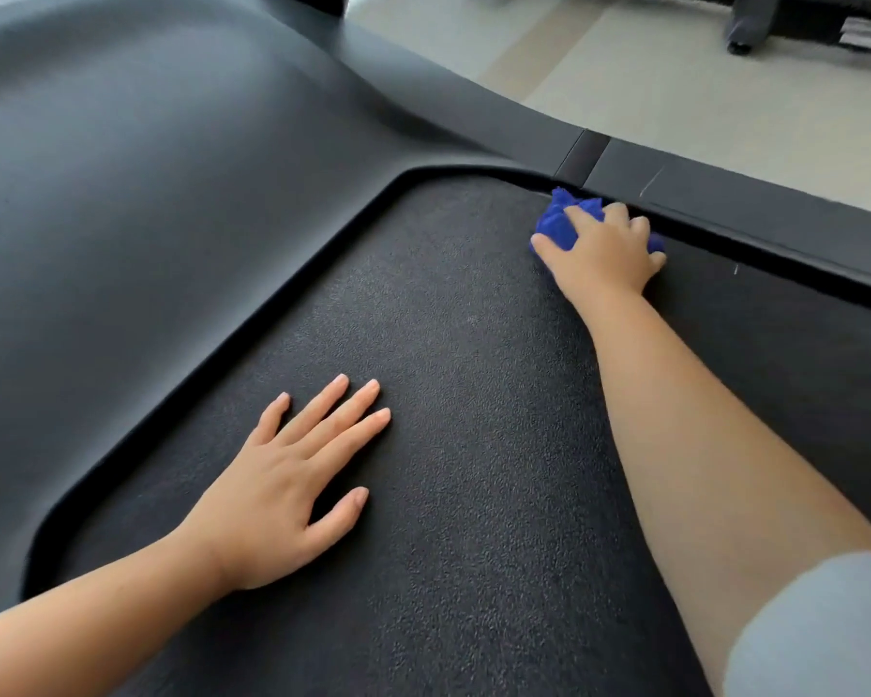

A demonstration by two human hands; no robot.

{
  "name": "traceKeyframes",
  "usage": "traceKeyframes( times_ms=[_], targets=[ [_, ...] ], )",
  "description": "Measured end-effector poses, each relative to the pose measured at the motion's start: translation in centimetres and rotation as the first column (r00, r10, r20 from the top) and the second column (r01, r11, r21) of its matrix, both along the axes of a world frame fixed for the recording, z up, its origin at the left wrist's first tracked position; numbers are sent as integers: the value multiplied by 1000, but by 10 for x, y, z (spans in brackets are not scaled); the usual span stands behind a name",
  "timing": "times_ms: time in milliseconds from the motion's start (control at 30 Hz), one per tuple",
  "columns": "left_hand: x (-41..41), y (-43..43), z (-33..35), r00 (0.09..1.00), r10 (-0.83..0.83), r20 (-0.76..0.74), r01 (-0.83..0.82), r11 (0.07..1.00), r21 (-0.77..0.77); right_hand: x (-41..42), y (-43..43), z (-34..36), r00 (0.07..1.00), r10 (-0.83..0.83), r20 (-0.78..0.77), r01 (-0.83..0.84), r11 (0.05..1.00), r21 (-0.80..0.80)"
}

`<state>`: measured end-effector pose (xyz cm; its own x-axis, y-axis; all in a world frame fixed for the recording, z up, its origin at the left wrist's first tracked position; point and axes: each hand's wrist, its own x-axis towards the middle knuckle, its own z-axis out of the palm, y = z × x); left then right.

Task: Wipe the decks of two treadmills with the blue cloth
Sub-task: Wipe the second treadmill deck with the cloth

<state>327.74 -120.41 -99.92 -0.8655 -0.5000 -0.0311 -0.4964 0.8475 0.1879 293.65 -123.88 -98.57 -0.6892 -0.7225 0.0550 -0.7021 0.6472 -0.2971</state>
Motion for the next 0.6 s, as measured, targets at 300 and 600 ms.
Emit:
traceKeyframes(
  times_ms=[300,600],
  targets=[
    [0,2,-1,1000,25,-6,-25,1000,13,106,84,-22,901,341,-266,-398,896,-197],
    [0,3,-3,999,32,-37,-32,999,-9,41,-57,-10,992,123,-39,-124,992,-12]
  ],
)
